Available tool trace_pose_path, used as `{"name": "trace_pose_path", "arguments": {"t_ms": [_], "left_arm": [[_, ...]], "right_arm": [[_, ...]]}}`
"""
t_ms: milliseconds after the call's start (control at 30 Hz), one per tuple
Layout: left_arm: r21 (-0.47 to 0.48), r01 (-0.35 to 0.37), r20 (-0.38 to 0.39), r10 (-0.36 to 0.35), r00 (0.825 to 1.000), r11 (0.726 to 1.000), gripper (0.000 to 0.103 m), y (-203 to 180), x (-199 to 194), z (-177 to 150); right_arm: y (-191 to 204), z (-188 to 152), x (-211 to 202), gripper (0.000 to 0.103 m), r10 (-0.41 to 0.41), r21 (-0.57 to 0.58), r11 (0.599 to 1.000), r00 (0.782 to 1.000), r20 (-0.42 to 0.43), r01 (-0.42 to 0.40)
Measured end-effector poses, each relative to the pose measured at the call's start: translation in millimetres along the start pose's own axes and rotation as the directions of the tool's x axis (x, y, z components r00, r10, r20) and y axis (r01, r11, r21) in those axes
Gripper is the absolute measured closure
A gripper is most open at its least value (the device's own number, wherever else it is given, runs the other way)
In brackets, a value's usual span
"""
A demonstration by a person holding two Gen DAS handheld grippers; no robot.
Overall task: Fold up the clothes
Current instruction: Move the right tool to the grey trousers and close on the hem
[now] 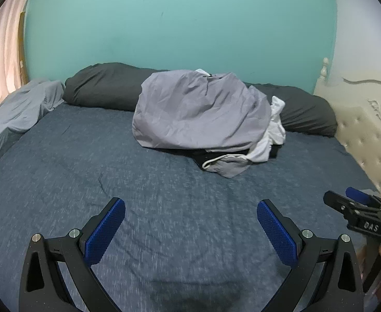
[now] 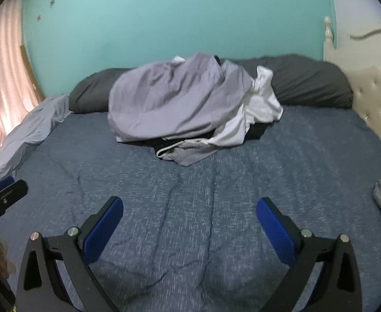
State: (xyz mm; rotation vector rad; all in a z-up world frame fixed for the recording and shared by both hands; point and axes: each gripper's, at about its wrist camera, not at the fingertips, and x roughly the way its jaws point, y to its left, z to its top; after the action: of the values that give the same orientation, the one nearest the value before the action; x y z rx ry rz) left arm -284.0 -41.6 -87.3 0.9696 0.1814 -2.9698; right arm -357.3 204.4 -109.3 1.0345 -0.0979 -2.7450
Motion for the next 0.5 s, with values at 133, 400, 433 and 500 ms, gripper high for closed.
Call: {"name": "trace_pose_path", "arguments": {"t_ms": [133,400,433,500], "left_arm": [[-0.02,0.001,-0.014,-0.001,1.0,1.0,0.0,10,33,0],[-0.059,0.001,-0.042,-0.004,0.999,0.998,0.0,31,98,1],[-0.063,0.001,-0.045,-0.004,0.999,0.998,0.0,34,106,1],[-0.063,0.001,-0.046,-0.004,0.999,0.998,0.0,36,118,1]], "right_arm": [[-9,11,49,0.0,-0.011,0.02,1.0,1.0,-0.022,0.011],[-32,40,141,0.005,-0.032,0.058,0.998,0.998,-0.054,0.036],[-34,44,150,0.005,-0.04,0.05,0.998,0.998,-0.05,0.043],[-33,51,166,0.005,-0.048,0.025,0.998,0.998,-0.04,0.049]]}}
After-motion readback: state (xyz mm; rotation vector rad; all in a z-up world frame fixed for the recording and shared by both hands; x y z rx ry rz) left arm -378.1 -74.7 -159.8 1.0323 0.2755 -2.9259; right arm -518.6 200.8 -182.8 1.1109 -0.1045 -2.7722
